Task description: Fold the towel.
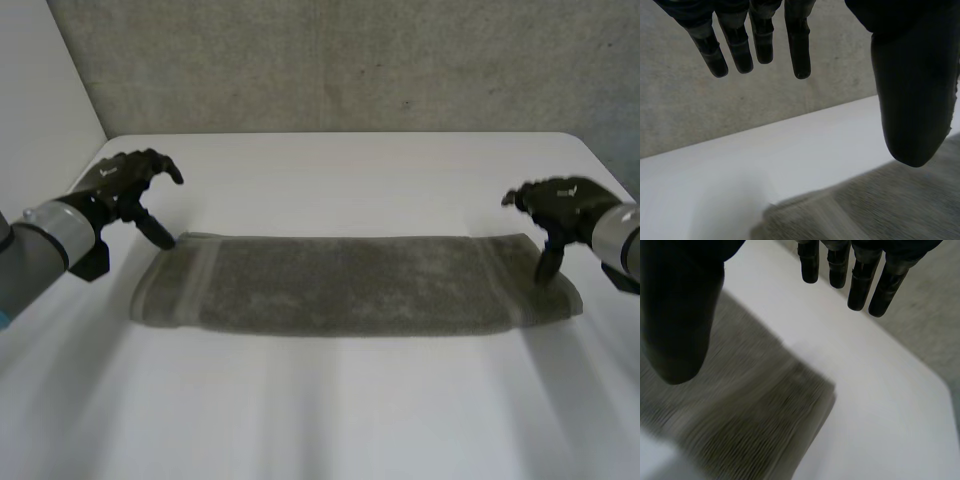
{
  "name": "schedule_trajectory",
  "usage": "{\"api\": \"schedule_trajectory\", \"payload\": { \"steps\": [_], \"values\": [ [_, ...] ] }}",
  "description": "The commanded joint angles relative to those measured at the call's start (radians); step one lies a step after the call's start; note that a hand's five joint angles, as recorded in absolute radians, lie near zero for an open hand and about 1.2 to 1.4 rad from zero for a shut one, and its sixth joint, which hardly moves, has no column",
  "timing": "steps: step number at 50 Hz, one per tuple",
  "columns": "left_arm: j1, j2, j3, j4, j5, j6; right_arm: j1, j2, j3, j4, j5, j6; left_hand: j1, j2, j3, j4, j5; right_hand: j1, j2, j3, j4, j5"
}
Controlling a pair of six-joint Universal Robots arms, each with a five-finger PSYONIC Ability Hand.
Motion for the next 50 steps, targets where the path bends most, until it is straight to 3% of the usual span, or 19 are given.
{"api": "schedule_trajectory", "payload": {
  "steps": [1, 11, 28, 33, 35, 50],
  "values": [
    [-0.052, 0.073, -0.191, 0.11, 0.0, 0.001, -0.049, 0.004, 0.14, -0.024, 0.0, -0.106, -0.039, -0.033, -0.037, -0.043, -0.003, -0.058, -0.061, -0.065, -0.076, -0.056],
    [-0.09, 0.077, -0.33, 0.231, -0.008, 0.003, -0.085, 0.027, 0.29, -0.316, -0.005, -0.118, -0.051, -0.045, -0.049, -0.055, -0.015, 0.131, 0.128, 0.124, 0.113, 0.133],
    [-0.075, 0.075, -0.353, 0.316, -0.011, 0.003, -0.112, 0.114, 0.28, -0.361, -0.012, -0.124, -0.051, -0.045, -0.049, -0.055, -0.015, 0.563, 0.56, 0.556, 0.545, 0.565],
    [-0.072, 0.075, -0.363, 0.331, -0.011, 0.003, -0.116, 0.123, 0.277, -0.361, -0.012, -0.124, -0.051, -0.045, -0.049, -0.055, -0.015, 0.815, 0.812, 0.809, 0.797, 0.817],
    [-0.066, 0.075, -0.373, 0.348, -0.011, 0.003, -0.124, 0.123, 0.272, -0.364, -0.014, -0.126, -0.051, -0.045, -0.049, -0.055, -0.015, 1.154, 1.151, 1.148, 1.136, 1.156],
    [-0.041, 0.08, -0.383, 0.363, -0.013, 0.001, -0.337, 0.024, 0.105, -0.303, 0.012, -0.236, -0.06, -0.054, -0.058, -0.063, -0.024, 1.163, 1.161, 1.157, 1.146, 1.165]
  ]
}}
